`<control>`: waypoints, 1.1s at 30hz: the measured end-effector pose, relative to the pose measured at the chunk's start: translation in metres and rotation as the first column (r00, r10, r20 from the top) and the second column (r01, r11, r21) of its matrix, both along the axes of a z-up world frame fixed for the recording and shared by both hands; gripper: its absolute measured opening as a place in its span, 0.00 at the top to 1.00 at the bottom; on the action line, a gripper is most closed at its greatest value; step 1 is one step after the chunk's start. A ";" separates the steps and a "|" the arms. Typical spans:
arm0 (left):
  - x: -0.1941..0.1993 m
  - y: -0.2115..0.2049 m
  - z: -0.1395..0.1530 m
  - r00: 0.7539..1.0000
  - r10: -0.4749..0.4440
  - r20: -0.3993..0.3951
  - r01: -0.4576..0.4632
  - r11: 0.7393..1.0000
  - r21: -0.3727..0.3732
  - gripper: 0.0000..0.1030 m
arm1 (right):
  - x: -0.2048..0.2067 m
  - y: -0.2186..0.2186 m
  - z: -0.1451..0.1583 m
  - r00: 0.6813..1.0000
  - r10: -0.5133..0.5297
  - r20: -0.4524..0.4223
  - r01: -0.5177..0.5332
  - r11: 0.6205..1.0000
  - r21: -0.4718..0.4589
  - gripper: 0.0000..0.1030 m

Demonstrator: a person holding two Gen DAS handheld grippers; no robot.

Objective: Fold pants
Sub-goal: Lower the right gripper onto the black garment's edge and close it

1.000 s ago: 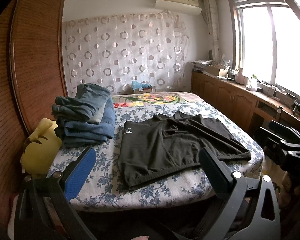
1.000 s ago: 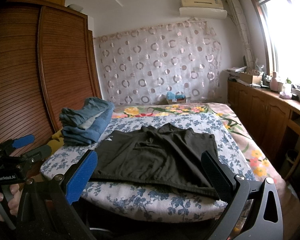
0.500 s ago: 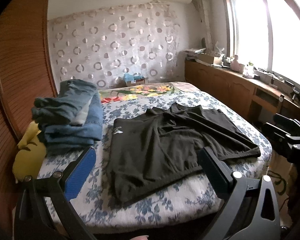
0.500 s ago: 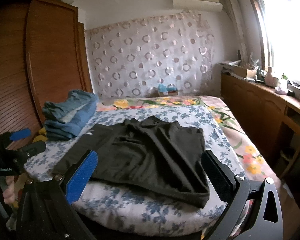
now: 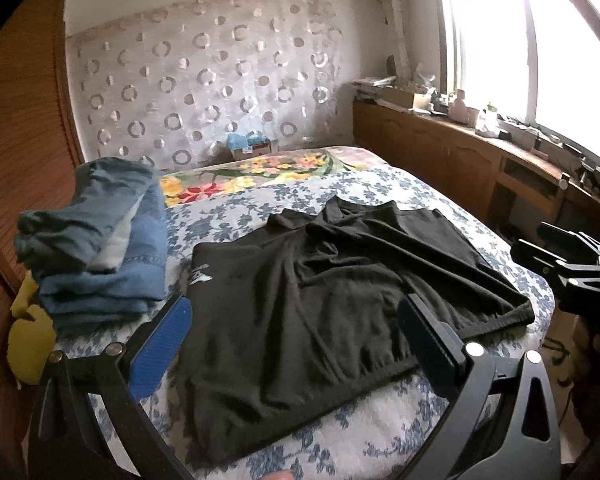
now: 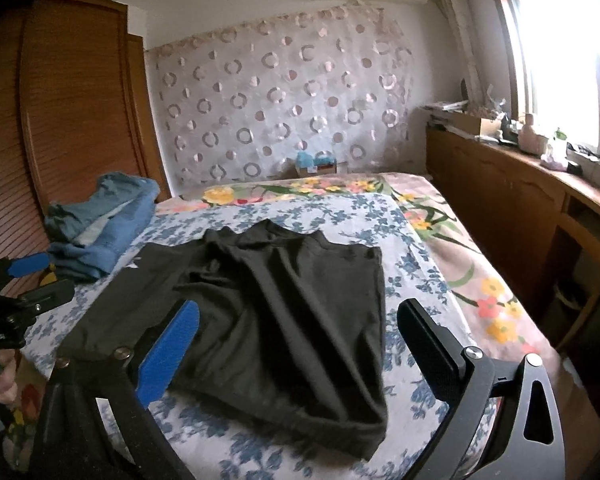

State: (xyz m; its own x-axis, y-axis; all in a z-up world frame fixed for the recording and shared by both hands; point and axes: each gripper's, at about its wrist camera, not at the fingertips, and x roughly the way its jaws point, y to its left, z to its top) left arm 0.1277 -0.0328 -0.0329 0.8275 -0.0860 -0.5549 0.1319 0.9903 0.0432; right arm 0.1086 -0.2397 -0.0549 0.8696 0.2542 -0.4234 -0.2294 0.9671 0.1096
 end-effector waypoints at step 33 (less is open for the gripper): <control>0.109 -0.019 -0.034 0.983 -0.100 -0.156 0.102 0.995 0.004 0.00 | 0.099 -0.037 0.018 0.970 0.045 -0.240 -0.062 0.996 -0.065 0.59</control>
State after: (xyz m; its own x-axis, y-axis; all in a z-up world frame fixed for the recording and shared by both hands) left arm 0.2369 -0.0521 -0.0672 0.7186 -0.1572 -0.6774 0.2375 0.9710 0.0265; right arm 0.2079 -0.2770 -0.0373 0.7275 0.2590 -0.6353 -0.2565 0.9615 0.0982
